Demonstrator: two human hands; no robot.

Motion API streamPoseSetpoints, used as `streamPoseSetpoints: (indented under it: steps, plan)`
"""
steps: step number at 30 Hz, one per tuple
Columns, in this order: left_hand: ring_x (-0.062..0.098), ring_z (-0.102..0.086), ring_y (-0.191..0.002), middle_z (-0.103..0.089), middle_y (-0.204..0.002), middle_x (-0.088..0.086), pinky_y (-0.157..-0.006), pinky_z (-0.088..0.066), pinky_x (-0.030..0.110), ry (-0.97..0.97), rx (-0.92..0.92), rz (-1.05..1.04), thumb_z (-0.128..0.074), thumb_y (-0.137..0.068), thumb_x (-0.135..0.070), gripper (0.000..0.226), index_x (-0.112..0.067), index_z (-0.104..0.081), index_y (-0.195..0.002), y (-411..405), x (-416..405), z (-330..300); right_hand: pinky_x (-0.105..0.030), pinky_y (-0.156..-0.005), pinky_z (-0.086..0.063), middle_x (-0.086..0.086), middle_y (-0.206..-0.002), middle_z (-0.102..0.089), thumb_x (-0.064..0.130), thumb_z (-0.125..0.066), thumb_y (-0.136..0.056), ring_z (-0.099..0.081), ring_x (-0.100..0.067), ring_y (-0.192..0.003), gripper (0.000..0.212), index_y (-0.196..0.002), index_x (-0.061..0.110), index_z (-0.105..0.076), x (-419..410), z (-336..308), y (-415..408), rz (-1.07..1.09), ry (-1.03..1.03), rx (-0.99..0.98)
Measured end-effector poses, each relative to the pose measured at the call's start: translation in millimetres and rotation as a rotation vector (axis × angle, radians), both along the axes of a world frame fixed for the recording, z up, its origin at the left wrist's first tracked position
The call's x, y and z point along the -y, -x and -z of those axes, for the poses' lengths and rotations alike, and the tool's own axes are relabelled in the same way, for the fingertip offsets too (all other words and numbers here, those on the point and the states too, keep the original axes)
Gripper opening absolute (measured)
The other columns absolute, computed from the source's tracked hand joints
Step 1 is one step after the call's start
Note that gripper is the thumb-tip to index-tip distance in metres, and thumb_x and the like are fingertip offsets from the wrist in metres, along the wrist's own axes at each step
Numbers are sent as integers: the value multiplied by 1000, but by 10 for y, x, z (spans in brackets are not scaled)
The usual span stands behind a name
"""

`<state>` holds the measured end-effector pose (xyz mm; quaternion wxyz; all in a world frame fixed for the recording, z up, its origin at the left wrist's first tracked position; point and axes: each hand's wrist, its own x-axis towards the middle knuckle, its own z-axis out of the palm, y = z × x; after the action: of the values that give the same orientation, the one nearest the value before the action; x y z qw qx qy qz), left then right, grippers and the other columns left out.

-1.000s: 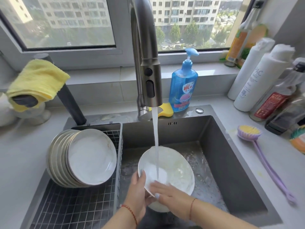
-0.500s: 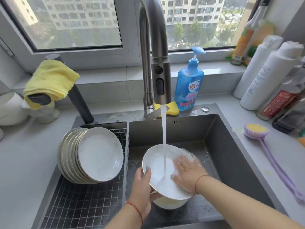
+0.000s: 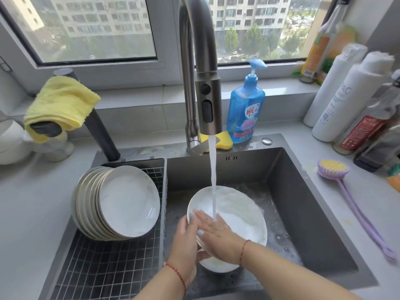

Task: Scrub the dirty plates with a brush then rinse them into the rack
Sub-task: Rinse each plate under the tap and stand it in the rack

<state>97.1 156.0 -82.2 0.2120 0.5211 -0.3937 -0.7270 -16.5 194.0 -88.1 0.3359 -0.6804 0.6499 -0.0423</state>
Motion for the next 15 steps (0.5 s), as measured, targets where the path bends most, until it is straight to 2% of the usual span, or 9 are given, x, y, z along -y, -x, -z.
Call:
streamPoseSetpoints:
  steps: [3, 6, 8, 10, 12, 14, 15]
  plan:
    - [30, -67, -108, -69, -119, 5, -60, -57, 34, 15, -30, -5, -43, -98, -54, 36, -31, -58, -120, 12, -41, -59, -32, -115, 20, 16, -154, 20, 33, -14, -104, 27, -2, -140, 52, -152, 29, 7, 131, -39, 145, 72, 61, -53]
    - [30, -67, -101, -68, -117, 10, -57, -55, 32, 16, -23, -29, -44, -102, -45, 27, -26, -59, -115, 16, -54, -69, -32, -109, 24, 22, -147, 26, 35, -17, -103, 28, -3, -139, 54, -151, 32, 10, 161, -55, 345, 130, 18, -157]
    - [31, -66, -101, -66, -118, 10, -56, -55, 31, 8, 7, -53, -45, -103, -43, 26, -25, -58, -116, 19, -36, -94, -34, -112, 24, 19, -148, 29, 41, -15, -102, 27, -5, -141, 57, -151, 33, 12, 103, -10, 478, 181, -35, -220]
    - [32, -66, -103, -63, -119, 8, -57, -57, 34, 5, 40, -76, -45, -103, -42, 27, -25, -55, -121, 22, 9, -107, -39, -115, 18, 8, -159, 18, 44, -15, -101, 19, -13, -145, 58, -153, 29, 5, -13, -17, 551, 184, -130, -271]
    - [32, -66, -103, -62, -120, 7, -62, -61, 40, 19, 72, -76, -46, -103, -40, 27, -25, -52, -125, 21, 66, -94, -46, -119, 5, -1, -161, -4, 38, -21, -103, 1, -23, -148, 54, -153, 19, -14, -162, -118, 548, 134, -193, -266]
    - [33, -66, -102, -62, -121, 8, -64, -62, 44, 24, 86, -70, -49, -102, -38, 28, -25, -51, -126, 43, 117, -80, -44, -119, -9, -3, -157, -22, 34, -30, -102, -15, -24, -146, 48, -148, 17, -30, -350, -155, 474, 135, -148, -62]
    - [33, -67, -101, -62, -120, 9, -63, -61, 44, 19, 92, -71, -49, -102, -37, 28, -24, -52, -126, 56, 132, -80, -39, -119, -13, 4, -155, -25, 39, -37, -99, -18, -18, -145, 51, -147, 23, -32, -443, -173, 426, 155, -123, 64]
